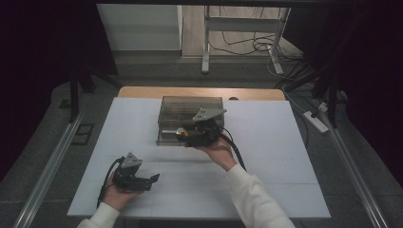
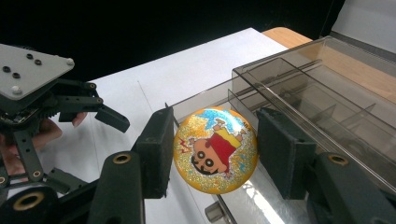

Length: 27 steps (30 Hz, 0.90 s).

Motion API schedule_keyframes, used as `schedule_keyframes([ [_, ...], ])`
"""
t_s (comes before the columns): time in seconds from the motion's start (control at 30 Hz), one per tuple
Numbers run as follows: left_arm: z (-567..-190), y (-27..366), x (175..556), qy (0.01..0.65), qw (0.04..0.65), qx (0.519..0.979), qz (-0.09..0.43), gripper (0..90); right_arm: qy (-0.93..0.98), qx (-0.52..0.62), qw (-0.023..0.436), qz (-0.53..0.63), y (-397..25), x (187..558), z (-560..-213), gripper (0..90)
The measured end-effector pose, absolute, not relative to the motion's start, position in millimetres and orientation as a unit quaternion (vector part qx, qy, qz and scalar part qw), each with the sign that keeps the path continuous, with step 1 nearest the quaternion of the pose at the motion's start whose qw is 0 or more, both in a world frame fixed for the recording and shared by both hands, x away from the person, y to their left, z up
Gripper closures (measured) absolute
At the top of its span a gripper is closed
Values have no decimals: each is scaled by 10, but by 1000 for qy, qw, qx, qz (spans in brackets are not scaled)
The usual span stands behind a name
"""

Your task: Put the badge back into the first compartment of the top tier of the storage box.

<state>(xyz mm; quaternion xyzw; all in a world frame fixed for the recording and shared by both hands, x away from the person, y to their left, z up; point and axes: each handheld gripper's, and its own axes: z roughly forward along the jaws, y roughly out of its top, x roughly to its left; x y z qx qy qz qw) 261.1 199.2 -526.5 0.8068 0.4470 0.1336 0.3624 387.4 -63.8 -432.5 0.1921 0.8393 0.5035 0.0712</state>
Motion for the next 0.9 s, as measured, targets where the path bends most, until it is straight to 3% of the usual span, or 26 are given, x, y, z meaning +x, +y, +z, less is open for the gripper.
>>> schedule_keyframes([
  [0.9,-5264,2001,2611,447,363,807,133,109,846,200,60,491,-323,4024,-4413,472],
])
